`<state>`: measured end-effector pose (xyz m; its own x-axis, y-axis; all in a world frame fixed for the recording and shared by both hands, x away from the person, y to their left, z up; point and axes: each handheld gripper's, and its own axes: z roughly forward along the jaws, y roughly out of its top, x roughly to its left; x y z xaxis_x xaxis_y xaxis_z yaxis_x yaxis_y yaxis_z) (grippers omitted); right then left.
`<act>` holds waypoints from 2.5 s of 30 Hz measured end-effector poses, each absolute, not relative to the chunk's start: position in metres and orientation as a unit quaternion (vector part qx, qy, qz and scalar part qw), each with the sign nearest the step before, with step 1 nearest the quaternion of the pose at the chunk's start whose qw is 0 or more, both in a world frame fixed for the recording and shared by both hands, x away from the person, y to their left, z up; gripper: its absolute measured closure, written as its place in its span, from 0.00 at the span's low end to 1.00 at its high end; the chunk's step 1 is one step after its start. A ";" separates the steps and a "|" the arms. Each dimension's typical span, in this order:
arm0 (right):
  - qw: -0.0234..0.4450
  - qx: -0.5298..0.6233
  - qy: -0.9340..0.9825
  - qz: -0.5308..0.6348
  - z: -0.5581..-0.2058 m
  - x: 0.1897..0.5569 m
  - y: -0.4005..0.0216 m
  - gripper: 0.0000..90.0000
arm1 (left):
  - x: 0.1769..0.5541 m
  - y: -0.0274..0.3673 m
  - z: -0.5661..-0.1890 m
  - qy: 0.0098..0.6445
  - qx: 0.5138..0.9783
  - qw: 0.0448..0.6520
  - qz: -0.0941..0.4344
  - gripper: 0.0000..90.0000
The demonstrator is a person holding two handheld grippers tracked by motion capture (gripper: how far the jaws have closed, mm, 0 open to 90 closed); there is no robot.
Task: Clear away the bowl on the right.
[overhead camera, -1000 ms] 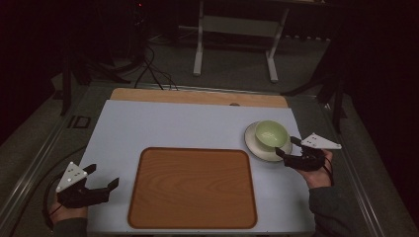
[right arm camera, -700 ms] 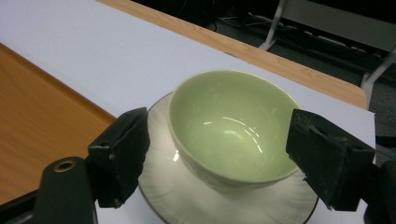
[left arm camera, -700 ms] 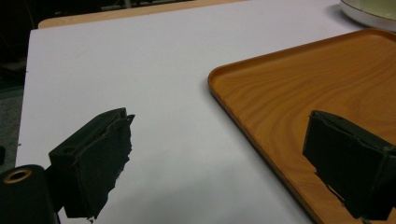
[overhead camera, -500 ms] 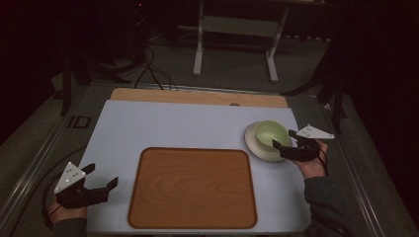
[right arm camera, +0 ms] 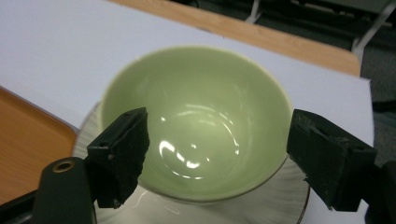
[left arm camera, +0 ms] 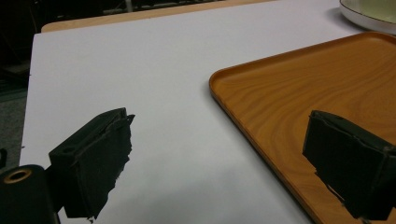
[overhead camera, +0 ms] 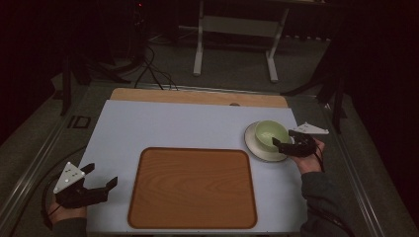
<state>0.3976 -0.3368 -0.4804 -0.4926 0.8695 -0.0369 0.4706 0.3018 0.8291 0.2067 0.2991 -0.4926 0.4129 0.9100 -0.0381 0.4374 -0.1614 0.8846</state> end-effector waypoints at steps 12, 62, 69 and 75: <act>0.252 0.477 0.744 0.395 -0.480 0.412 -0.337 0.22 | 0.206 0.300 -0.492 0.472 0.712 0.446 0.268 0.09; 0.128 0.544 0.768 0.313 -0.483 0.441 -0.326 0.92 | 0.206 0.302 -0.492 0.473 0.709 0.447 0.271 0.10; 0.133 0.533 0.774 0.314 -0.476 0.440 -0.321 0.92 | 0.205 0.302 -0.491 0.474 0.708 0.448 0.272 0.11; 0.130 0.534 0.770 0.324 -0.473 0.440 -0.321 0.92 | 0.205 0.302 -0.491 0.474 0.707 0.448 0.273 0.11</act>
<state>0.4395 -0.3209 -0.4732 -0.3959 0.9067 0.1456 0.7376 0.2195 0.6385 0.2055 0.3024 -0.4915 0.4020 0.9148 -0.0386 0.4257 -0.1494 0.8924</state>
